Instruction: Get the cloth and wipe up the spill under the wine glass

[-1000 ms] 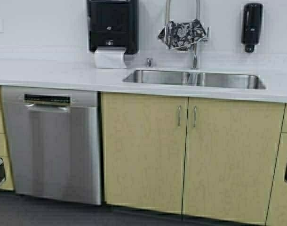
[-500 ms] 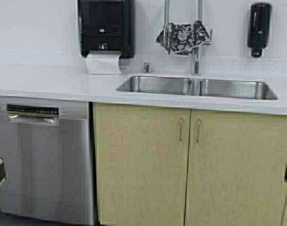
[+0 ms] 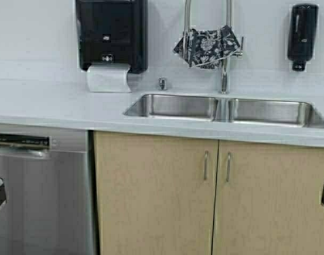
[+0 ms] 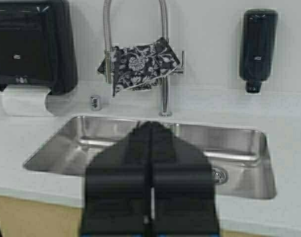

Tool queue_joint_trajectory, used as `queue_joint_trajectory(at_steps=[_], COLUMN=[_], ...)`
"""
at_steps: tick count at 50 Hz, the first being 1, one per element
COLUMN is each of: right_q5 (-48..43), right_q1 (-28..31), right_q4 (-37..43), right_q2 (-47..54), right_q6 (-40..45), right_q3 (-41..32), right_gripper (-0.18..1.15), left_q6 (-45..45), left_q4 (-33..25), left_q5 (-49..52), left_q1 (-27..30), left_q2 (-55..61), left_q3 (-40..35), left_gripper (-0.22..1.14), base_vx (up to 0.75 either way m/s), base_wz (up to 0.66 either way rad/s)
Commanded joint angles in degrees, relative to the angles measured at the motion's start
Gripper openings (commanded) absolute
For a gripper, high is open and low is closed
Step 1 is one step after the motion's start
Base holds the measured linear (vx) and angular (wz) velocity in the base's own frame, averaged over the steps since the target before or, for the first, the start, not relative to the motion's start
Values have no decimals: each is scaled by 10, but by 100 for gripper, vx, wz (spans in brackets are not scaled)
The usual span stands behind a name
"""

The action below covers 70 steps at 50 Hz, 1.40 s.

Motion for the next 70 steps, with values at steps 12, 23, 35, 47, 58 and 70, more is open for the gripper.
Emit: queue_joint_trajectory(at_steps=[12,23,35,47,58,70], right_q5=[5,35,62,50,-51,-129], right_q1=[33,56,113,174,203,205], right_q4=[-7,-21,-25,-25,-25,-25], right_q2=[3,11,19,106,237,371], right_q6=[1,-3,-4,-3,-2,1], right_q3=[-18,-34,-67,-127,-162,-169], right_gripper=[5,5,5,5,5,6], left_q6=[-8,-15,-19,-19,-17,-17], left_q4=[3,3,3,3,1,0], left_q5=[-4,-2,22,77,86,86], left_q1=[1,0,0,0,0,0], left_q2=[11,5,-54,-126,-167,-163], left_q3=[-4,3,18,29,41,40], left_gripper=[2,2,2,2,2,2], base_vx=[33,31,29,27,25,24], base_wz=[-7,-5,-7,-9,-6,3])
